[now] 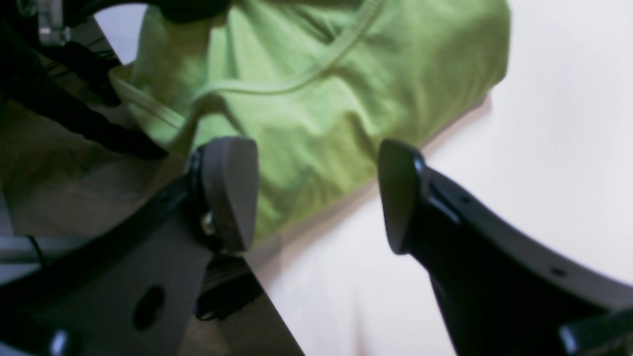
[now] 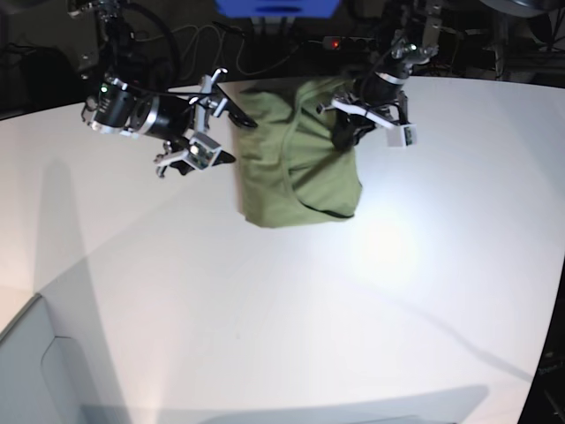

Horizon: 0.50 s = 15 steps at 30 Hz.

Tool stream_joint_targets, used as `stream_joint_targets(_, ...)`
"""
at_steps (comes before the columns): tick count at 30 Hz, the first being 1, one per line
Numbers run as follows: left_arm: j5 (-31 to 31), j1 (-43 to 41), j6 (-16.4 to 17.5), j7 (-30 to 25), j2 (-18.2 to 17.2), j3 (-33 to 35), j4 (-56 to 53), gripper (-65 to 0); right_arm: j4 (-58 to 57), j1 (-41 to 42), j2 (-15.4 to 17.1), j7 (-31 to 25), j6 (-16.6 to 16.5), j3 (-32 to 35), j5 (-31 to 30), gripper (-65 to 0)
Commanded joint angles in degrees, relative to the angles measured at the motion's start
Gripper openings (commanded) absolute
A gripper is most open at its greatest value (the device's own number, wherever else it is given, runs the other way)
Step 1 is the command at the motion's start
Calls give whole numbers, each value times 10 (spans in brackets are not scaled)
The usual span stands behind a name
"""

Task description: Fold the T-shirt properly

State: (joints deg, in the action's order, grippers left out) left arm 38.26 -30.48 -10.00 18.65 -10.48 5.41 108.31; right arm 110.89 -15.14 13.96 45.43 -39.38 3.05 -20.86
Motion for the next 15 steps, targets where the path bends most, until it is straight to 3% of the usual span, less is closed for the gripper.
stream_joint_targets(1, 2, -2, 6, -7, -1, 1, -1, -650, 9, 3, 2, -13, -6, -1, -12, -282)
stream_joint_targets(15, 8, 19, 5, -1, -1, 3, -35, -650, 12, 1, 2, -12, -6, 2, -12, -280)
